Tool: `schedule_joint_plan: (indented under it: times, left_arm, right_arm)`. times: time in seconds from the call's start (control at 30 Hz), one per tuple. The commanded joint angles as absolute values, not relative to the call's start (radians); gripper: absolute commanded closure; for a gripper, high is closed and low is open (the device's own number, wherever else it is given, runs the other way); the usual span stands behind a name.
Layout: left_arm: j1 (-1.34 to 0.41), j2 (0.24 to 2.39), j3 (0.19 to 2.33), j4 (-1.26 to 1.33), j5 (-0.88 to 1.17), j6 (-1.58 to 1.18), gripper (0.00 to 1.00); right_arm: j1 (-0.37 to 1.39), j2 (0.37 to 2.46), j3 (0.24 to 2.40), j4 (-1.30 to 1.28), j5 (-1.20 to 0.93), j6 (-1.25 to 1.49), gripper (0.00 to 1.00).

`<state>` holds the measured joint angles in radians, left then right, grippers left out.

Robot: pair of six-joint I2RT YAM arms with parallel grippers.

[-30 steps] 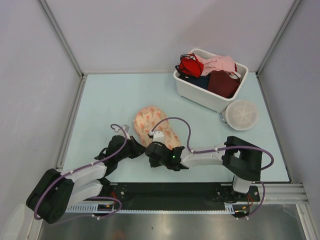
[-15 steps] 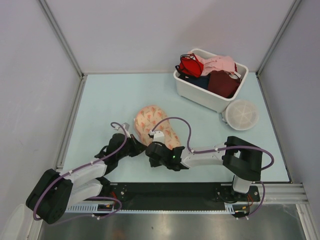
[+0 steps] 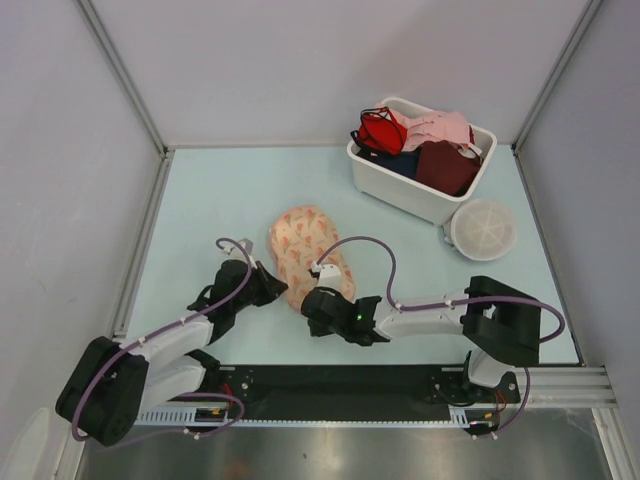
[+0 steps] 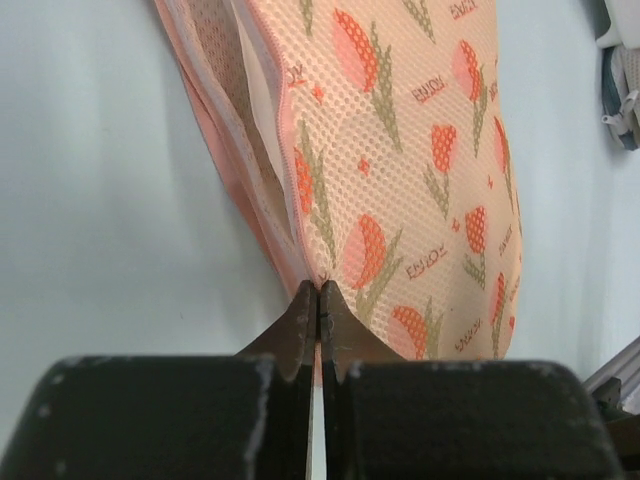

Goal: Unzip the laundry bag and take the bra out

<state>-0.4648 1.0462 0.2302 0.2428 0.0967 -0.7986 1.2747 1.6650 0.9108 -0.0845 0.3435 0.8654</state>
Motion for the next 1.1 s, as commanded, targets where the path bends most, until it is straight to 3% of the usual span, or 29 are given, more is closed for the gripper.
schedule_joint_plan:
  times: [0.0, 0.3, 0.33, 0.43, 0.47, 0.53, 1.07]
  left_arm:
    - [-0.419, 1.071, 0.29, 0.265, 0.046, -0.736, 1.0]
    - [-0.391, 1.1, 0.336, 0.275, 0.096, -0.695, 1.0]
    - [-0.391, 1.098, 0.339, 0.265, 0.103, -0.69, 0.96]
    - [-0.391, 1.083, 0.338, 0.247, 0.126, -0.689, 0.62]
    - [-0.391, 1.062, 0.331, 0.241, 0.13, -0.692, 0.44]
    - [-0.391, 1.031, 0.305, 0.223, 0.137, -0.701, 0.35]
    - [-0.433, 0.775, 0.107, 0.135, 0.161, -0.804, 0.38]
  right_arm:
    - [1.289, 1.608, 0.884, -0.118, 0.388, 0.907, 1.0]
    - [1.292, 1.606, 0.884, -0.121, 0.39, 0.902, 1.0]
    - [1.292, 1.609, 0.888, -0.118, 0.387, 0.9, 1.0]
    - [1.293, 1.626, 0.903, -0.109, 0.376, 0.887, 1.0]
    - [1.293, 1.637, 0.916, -0.106, 0.371, 0.882, 1.0]
    - [1.296, 1.649, 0.93, -0.094, 0.359, 0.87, 1.0]
    - [1.302, 1.799, 1.109, -0.055, 0.29, 0.776, 1.0]
